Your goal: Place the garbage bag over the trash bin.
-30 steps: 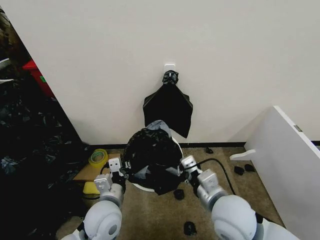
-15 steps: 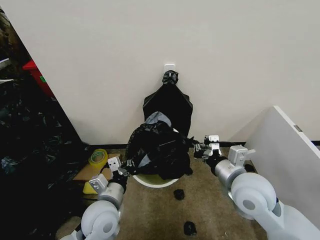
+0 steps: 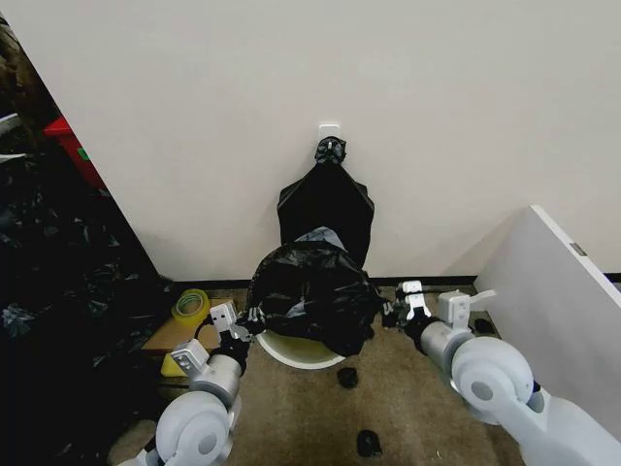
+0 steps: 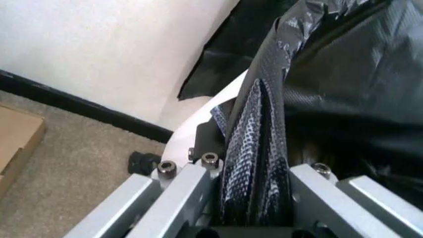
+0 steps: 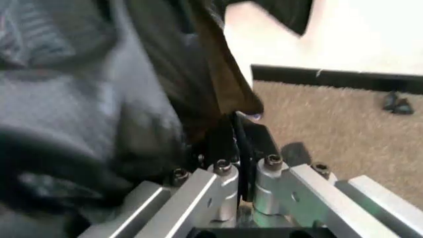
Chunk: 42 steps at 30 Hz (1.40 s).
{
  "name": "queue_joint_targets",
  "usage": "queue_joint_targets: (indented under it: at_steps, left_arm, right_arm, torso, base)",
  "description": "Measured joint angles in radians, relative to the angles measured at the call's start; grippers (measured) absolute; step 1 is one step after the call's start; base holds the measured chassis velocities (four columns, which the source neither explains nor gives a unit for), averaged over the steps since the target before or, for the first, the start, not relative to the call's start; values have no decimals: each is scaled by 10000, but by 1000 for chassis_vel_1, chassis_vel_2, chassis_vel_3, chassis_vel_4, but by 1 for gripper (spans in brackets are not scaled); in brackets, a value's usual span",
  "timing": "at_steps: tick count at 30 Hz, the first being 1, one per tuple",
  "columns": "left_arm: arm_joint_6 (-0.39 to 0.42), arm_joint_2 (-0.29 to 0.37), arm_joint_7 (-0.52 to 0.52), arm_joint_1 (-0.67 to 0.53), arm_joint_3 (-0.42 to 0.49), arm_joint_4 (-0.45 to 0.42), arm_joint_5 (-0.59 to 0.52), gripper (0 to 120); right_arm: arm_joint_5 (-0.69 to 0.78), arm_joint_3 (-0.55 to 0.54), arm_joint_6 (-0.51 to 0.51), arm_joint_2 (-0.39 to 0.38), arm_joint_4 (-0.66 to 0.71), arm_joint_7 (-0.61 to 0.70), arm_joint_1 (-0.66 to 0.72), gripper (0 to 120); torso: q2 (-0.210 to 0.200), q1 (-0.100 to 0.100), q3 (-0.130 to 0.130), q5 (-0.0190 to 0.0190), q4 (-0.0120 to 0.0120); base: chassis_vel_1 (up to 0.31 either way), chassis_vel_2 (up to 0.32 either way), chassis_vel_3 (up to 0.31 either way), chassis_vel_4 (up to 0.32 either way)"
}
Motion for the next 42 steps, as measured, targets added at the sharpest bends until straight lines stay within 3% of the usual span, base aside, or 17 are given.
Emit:
queue_joint_targets:
  at_steps: [6,15,22,24,27,29,32,36,37,39,42]
  left_arm:
    - [12,63,11,11,-27,43,99,1]
    - [168,70,-372,-140,-44,325,-93,0]
    - [337,199,-692,-213,-158,418,-180,0]
    - [386,230,-700,-211,-162,422,-130,0]
    - [587,322,-508,-114,-107,402,435,0]
    - [599,353,-348,-68,-81,360,556,0]
    - [602,502,397,97,14,178,1070,0]
    - [501,629,644,145,82,194,1614,0]
    - [422,756,777,171,87,197,1783,0]
    - [294,897,973,192,95,168,1928,0]
    - [216,958,1092,192,114,149,1948,0]
  right_arm:
    - [-41,138,168,93,211,-123,-152,0]
    - [331,1275,1069,68,873,-388,-865,34]
    - [131,2192,1208,221,1193,-401,-1537,59]
    - [-94,2388,1240,250,1326,-449,-1723,65]
    - [-523,3051,1270,167,2048,-916,-2294,81]
    - [-452,3143,1232,109,2185,-1013,-2337,85]
    - [601,3485,899,-107,2368,-1619,-2177,97]
    - [1811,3836,551,-432,1989,-2800,-1869,100]
    - [2344,3921,642,-885,1416,-4050,-1674,100]
    - [3203,3869,778,-1302,514,-5276,-1112,100]
    - [3593,3676,923,-1419,19,-5786,-662,100]
  torso:
    - [0,0,0,2,1]
    - [0,0,-1,0,0]
    - [0,0,0,1,1]
    - [0,0,-1,-1,1]
    - [0,0,-1,0,-2]
    - [0,0,-1,-4,-1]
    - [0,-1,-1,3,-1]
    - [0,0,0,-2,1]
    - [0,0,0,0,0]
    - [0,0,0,2,1]
    - [0,0,0,0,0]
  base:
    - [0,0,0,0]
    - [0,0,0,0]
    - [0,0,0,0]
    - [0,0,0,0]
    - [0,0,0,0]
    - [0,0,0,0]
    - [0,0,0,0]
    - [0,0,0,0]
    - [0,0,0,0]
    - [0,0,0,0]
    - [0,0,0,0]
